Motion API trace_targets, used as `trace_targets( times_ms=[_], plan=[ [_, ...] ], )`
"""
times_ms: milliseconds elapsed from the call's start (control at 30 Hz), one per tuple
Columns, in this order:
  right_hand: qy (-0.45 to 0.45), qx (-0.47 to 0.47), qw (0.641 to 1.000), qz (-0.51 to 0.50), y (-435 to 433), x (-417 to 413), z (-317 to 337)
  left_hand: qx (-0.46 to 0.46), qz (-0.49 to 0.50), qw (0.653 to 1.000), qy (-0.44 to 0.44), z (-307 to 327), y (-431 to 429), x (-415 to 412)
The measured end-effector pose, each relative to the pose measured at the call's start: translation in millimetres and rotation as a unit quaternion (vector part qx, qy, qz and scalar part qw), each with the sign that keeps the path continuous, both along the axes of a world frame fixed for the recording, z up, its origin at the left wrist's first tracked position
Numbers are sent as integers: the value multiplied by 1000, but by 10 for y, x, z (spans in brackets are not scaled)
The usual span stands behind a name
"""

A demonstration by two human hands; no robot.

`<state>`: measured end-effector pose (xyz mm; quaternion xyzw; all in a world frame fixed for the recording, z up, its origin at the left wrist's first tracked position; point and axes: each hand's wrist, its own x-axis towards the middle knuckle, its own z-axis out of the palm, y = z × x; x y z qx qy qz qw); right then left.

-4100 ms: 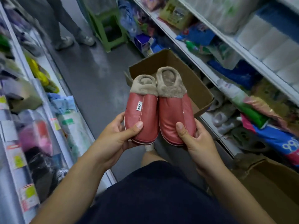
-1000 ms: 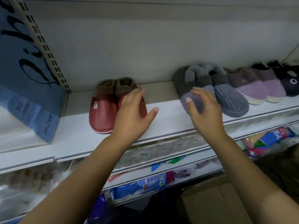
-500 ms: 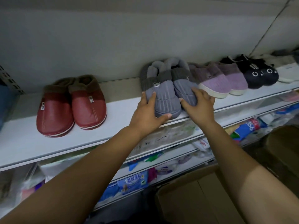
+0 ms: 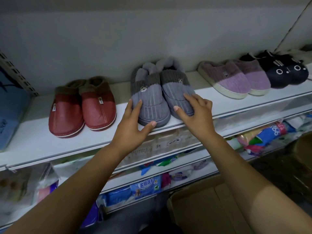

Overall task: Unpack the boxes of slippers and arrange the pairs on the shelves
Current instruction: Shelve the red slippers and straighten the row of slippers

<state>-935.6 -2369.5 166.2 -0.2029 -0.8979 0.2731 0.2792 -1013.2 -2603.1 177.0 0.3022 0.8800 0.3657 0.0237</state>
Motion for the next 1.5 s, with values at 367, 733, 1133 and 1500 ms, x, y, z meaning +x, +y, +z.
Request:
trace_targets(
  times_ms=[367,733,1133,1500],
  plan=[
    [-110,-3,993,35,4,138,217,-74,5,997,-6,204,-23,163],
    [-147,14,989,3,-383,1515,443,-58,-81,977,189,494,-488,1026],
    [-160,81,983,-39,-59,2692,791,-65,-63,969,229,746,-188,1925],
    [-147,83,986,0,1584,3584,862,-28,31,987,154,686,1374,2771]
  ],
)
